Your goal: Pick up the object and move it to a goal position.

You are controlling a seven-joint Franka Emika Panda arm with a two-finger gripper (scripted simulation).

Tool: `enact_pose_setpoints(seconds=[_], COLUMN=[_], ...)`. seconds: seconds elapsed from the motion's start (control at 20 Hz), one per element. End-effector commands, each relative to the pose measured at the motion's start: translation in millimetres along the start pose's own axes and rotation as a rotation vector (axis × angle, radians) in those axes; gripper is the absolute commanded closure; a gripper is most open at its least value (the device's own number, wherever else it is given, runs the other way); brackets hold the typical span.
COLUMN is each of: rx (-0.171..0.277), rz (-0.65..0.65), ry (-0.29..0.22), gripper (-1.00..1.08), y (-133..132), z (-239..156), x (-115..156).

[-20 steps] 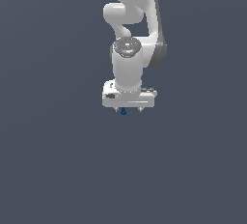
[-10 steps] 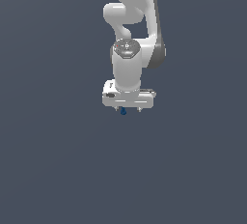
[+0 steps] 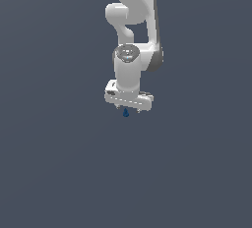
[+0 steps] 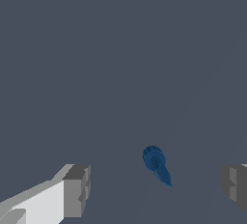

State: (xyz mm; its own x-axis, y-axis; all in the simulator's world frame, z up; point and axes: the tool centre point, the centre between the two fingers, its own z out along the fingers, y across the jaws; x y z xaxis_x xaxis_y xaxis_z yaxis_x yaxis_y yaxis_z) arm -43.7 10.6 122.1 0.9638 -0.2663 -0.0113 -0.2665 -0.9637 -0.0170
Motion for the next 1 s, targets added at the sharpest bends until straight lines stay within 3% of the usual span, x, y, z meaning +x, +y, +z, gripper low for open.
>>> enact_pose_setpoints(seconds=[0.0,0.45,0.95], rx=[-0.005,-0.014,-0.016], rz=[0.057,0.184,0.198], ry=[0.003,0.012,0.012], gripper=[-0.92,-0.92,-0.92], y=[6,21,22], z=[9,27,34], x=[-10,-34,-37])
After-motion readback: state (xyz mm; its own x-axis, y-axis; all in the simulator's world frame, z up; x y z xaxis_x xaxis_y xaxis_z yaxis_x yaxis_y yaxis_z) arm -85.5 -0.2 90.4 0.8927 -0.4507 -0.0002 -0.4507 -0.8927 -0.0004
